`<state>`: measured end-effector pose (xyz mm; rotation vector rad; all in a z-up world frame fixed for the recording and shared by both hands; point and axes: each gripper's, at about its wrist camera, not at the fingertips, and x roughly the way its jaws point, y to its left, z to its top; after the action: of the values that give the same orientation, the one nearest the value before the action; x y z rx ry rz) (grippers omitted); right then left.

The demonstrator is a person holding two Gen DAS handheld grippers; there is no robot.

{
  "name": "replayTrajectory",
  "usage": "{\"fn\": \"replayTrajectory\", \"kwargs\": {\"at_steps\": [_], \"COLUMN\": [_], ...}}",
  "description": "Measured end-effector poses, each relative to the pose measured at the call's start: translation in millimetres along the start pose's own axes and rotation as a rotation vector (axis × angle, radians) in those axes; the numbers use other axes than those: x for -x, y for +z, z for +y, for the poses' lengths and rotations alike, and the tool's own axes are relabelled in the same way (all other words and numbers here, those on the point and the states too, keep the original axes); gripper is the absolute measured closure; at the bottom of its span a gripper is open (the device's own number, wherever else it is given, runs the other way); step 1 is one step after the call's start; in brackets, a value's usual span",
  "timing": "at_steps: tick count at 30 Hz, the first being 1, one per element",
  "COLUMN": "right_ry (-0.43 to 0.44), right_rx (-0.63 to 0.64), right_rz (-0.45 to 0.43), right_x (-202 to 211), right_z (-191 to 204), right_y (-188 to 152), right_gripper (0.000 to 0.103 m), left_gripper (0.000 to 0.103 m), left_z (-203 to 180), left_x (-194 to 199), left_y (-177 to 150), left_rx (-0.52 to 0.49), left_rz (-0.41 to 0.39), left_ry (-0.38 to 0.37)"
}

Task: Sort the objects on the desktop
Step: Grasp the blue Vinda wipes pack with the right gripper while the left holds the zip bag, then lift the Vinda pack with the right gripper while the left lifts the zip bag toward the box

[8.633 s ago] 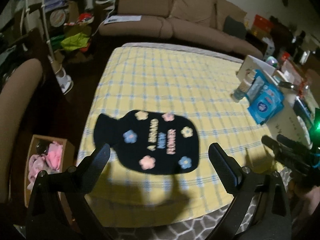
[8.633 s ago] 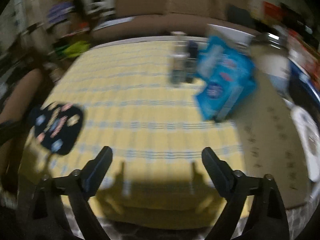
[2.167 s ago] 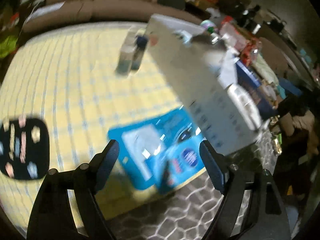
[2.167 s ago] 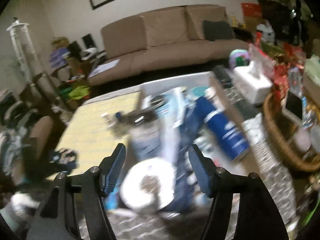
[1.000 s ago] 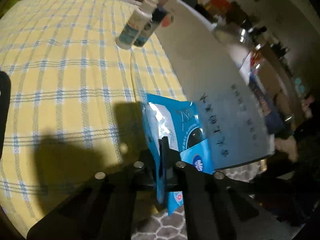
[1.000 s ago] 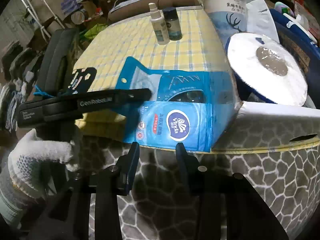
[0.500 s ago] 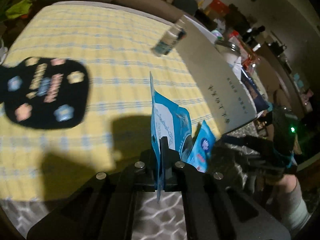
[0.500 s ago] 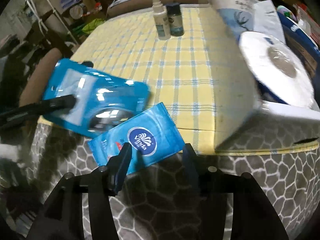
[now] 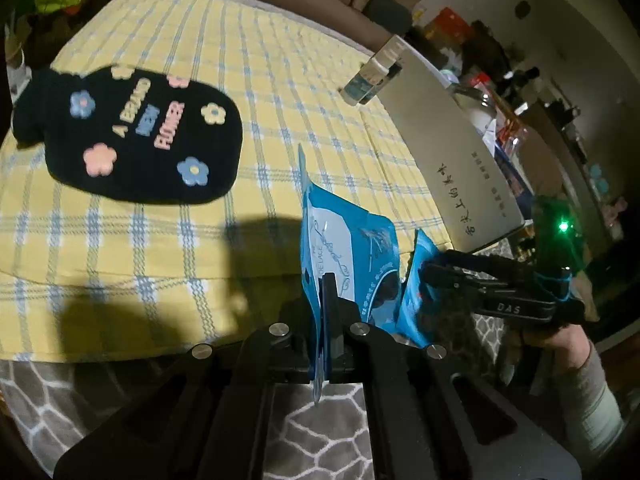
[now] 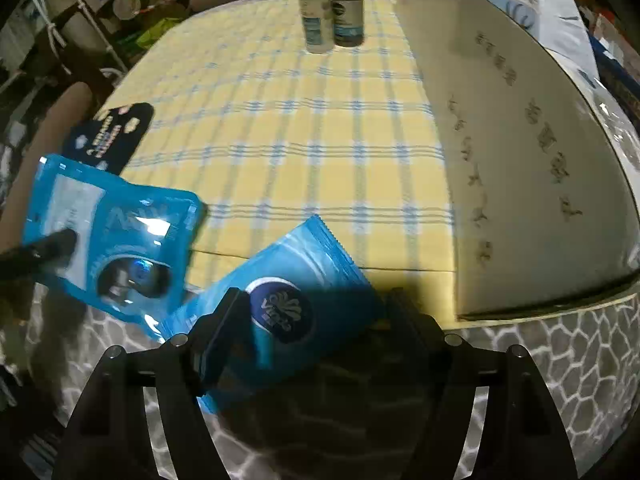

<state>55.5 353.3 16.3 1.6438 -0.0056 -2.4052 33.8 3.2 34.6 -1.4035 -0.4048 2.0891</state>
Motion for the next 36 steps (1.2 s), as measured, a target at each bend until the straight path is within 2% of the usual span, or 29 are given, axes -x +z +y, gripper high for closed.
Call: {"fn": "replayTrajectory", "kwargs": {"at_steps": [1,2,4,6,9,12,13,14,16,18,20,24,25,27,30,33,34,35,36], "right_ry": [0.013,0.033,0.082,0.15,0.166,0.157,0.143,0.123,0.103,0.125,0.139,0.129,0.111,0.023,-0.05,-0.06,-0.04,-0.022,0.011], "right_rx": [0.009,0.018,0.009,-0.024,-0.044,-0.051,-0.052,-0.05,-0.04,-0.029,-0.013,0.026,0.048,0.124,0.22,0.265,0.251,0.237,0.211], "right_rz": [-0.006,-0.01,-0.017,-0.004,0.004,-0.01,-0.015,-0.027,-0.055,-0.056,-0.044,0.005,0.014,-0.016,-0.047,-0.075,-0.093,-0.1,-0.106], "right_x": [0.5,0.9,1.0,-1.4,-0.5,4.3,7.6,11.6,22.9,30.5,34.3,19.6,15.1,11.7,7.6,11.5,16.4,18.8,21.9], "right_z": [3.7,7.4,11.1,10.8,11.2,9.8,8.7,7.9,8.4,11.3,16.8,42.4,51.1,69.3,84.1,84.1,79.4,75.1,68.2], "right_y": [0.6,1.3,1.6,1.2,3.3,2.0,1.2,0.4,-5.7,-10.9,-15.5,-27.3,-30.2,-34.0,-37.8,-37.9,-36.4,-35.1,-33.3], "right_gripper": [0.035,0.054,0.084,0.088,0.088,0.085,0.07,0.048,0.032,0.032,0.027,0.024,0.022,0.017,0.019,0.049,0.066,0.079,0.084], "left_gripper": [0.101,0.101,0.101,0.101,0.101,0.101,0.101,0.101,0.101,0.101,0.101,0.101,0.101,0.101,0.101,0.101,0.101,0.101,0.1], "left_z": [0.7,0.3,-1.0,-2.7,-5.9,-7.1,-6.5,-6.3,-8.0,-12.2,-16.7,-26.6,-27.7,-27.2,-22.6,-18.6,-17.4,-16.9,-16.2], "left_x": [-2.0,-3.9,-6.8,-10.8,-13.1,-14.5,-14.2,-13.9,-14.2,-14.7,-16.0,-21.2,-22.0,-22.9,-22.8,-20.2,-18.2,-16.4,-14.9], "left_y": [-1.2,-2.2,-5.1,-8.5,-11.2,-11.4,-11.3,-11.3,-11.7,-14.0,-17.7,-24.0,-24.5,-24.7,-25.7,-25.8,-25.4,-24.9,-24.6], "left_rx": [0.004,0.004,0.003,-0.003,-0.012,-0.017,-0.013,-0.008,-0.005,-0.01,-0.02,-0.044,-0.047,-0.045,-0.035,-0.026,-0.02,-0.015,-0.01], "left_rz": [0.005,0.009,0.017,0.033,0.042,0.044,0.043,0.042,0.04,0.043,0.047,0.064,0.065,0.065,0.07,0.065,0.059,0.054,0.049], "left_ry": [-0.009,-0.014,-0.025,-0.029,-0.034,-0.032,-0.035,-0.038,-0.044,-0.052,-0.059,-0.065,-0.062,-0.056,-0.055,-0.064,-0.071,-0.076,-0.081]}}
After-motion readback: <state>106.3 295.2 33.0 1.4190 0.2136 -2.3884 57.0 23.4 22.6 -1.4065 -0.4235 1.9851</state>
